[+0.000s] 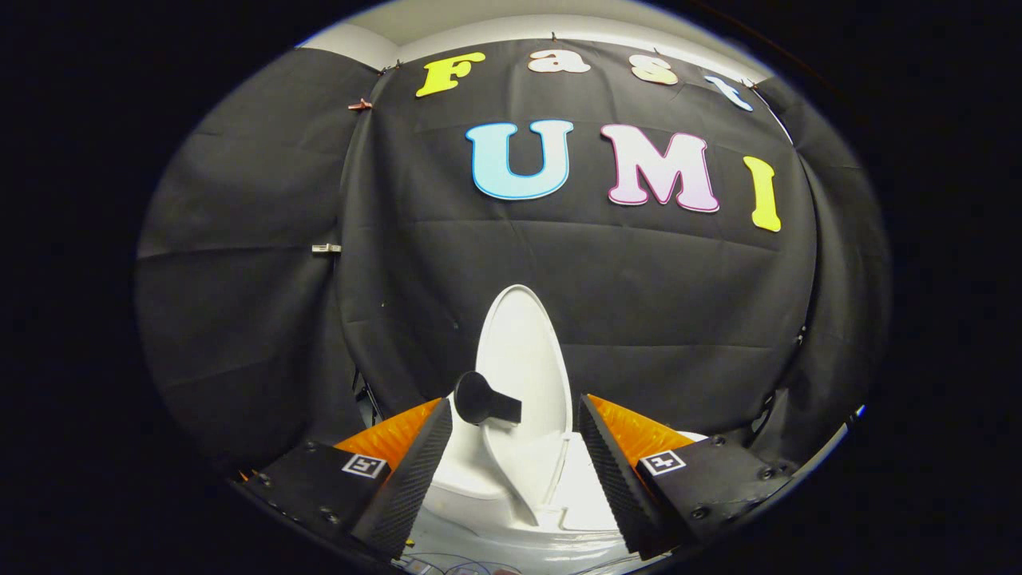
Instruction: Open the toilet lid.
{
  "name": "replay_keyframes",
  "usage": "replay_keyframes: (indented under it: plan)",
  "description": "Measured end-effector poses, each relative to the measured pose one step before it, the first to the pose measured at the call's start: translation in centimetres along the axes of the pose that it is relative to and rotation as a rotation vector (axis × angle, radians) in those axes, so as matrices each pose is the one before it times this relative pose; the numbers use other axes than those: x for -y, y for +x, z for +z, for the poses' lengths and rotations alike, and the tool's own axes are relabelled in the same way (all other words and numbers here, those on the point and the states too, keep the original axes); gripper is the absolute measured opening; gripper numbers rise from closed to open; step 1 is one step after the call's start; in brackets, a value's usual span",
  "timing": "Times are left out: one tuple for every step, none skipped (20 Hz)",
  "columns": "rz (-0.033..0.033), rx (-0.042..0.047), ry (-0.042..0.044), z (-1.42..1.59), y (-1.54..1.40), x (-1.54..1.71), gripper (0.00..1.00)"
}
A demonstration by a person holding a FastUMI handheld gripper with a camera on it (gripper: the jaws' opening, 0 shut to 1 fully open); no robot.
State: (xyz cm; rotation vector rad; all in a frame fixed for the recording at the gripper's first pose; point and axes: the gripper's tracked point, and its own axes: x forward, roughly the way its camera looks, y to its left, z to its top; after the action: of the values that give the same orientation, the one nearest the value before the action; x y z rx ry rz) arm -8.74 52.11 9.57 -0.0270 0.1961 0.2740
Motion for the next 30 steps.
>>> replay_keyframes:
  plan:
    - [0.01360, 0.00659, -0.00242, 0.197, -0.249, 0.179, 0.99]
    - [0.00697, 0.00377, -0.00306, 0.152, -0.342, 0.530, 0.99]
    - [0.00751, 0.00936, -0.00276, 0.259, -0.255, 0.759, 0.99]
    - [0.00309, 0.01223, -0.00432, 0.240, -0.175, 0.924, 0.99]
    - [-0.00684, 0.01305, -0.00782, 0.147, -0.057, 1.271, 0.99]
    - [-0.00853, 0.00624, -0.00733, -0.237, 0.019, 1.466, 0.99]
    - [-0.00544, -0.00120, -0.00751, -0.391, 0.131, 1.600, 0.99]
    - [-0.01454, -0.00695, 0.00445, -0.636, 0.009, 1.984, 0.99]
    - [-0.00907, 0.00771, 0.00396, -0.275, -0.085, 1.656, 0.99]
    - [-0.01547, 0.00919, -0.00489, -0.198, 0.143, 1.891, 0.99]
    - [-0.01102, -0.00481, -0.01128, -0.697, 0.261, 1.850, 0.99]
    - [-0.01739, -0.00653, -0.01319, -0.749, 0.146, 2.045, 0.99]
    - [-0.01242, -0.00810, -0.00837, -0.918, 0.124, 1.891, 0.99]
    - [-0.01612, -0.00688, -0.00334, -0.830, 0.193, 1.933, 0.99]
    - [-0.02143, -0.00398, 0.00461, -0.748, 0.145, 2.011, 0.99]
    - [-0.00480, 0.00560, 0.00498, -0.588, 0.299, 1.733, 0.99]
    - [-0.01889, -0.00158, 0.00800, -0.594, 0.345, 1.892, 0.99]
    - [-0.01379, 0.00053, 0.00823, -0.650, 0.416, 1.876, 0.99]
    - [-0.01831, -0.00627, 0.01376, -0.617, 0.416, 1.894, 0.99]
    - [-0.01251, 0.00009, 0.02107, -0.304, 0.352, 1.750, 0.99]
    - [-0.01303, 0.00787, 0.01642, -0.096, 0.318, 1.568, 0.99]
    - [-0.01692, 0.01159, 0.01655, 0.199, 0.288, 1.589, 0.99]
    - [-0.01599, 0.01736, 0.01732, 0.275, 0.339, 1.342, 0.99]
    - [-0.00482, 0.00956, 0.01168, 0.210, 0.168, 0.989, 0.99]
    - [-0.00305, 0.00066, -0.01001, -0.198, 0.279, 0.624, 1.00]
    - [-0.01407, 0.01547, -0.01791, 0.290, -0.122, 0.886, 0.99]
    - [-0.01688, 0.02551, -0.00691, 0.377, -0.100, 0.906, 0.99]
    - [-0.01079, 0.01817, 0.00992, 0.243, -0.025, 0.703, 0.99]
    - [0.00782, 0.01076, 0.01058, 0.009, 0.002, 0.000, 0.99]
    - [-0.00197, -0.00501, -0.00488, -0.261, 0.126, 0.024, 0.99]
